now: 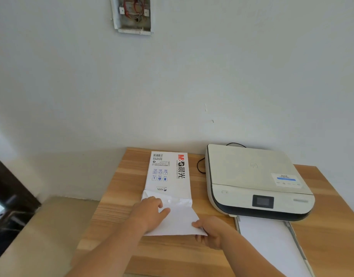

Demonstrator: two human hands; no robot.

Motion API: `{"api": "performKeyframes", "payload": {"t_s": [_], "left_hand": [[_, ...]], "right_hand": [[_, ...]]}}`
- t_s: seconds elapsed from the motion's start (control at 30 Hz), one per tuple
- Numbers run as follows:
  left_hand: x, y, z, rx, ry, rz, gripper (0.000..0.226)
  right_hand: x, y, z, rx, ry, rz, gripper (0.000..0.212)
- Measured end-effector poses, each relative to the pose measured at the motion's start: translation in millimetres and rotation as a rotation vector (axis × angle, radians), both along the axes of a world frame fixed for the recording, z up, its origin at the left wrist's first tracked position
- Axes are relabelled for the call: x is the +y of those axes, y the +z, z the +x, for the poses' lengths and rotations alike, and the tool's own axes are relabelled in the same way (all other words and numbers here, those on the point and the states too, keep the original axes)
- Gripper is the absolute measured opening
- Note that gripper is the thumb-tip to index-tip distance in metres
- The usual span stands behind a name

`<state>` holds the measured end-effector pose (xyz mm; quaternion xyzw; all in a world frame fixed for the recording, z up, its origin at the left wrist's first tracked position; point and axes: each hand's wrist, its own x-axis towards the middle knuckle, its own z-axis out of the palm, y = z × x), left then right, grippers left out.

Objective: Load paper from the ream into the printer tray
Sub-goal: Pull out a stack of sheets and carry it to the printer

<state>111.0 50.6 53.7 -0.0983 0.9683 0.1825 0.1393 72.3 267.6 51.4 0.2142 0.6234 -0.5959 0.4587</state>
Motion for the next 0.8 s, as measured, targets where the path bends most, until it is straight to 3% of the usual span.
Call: {"api": "performKeyframes", "payload": {"t_s": [0.33,0.6,0.7,0.8], "left_hand": [[2,33,37,-0.016,0.217,0.085,0.024],[-2,51,61,-0.066,0.344,0.187,0.020],[3,59,68,-0.147,0.304,0.309,0.018],[0,53,69,-0.252,0.434,0.523,0.035]], "right_hand": [[21,31,30,0.109,0.086,-0.050,0.010],[32,65,39,0.244,0.060,-0.077,0.020],[33,81,38,0.298,0.034,-0.100,0.022],[31,97,37,0.358,0.016,-0.142,0.024]]}}
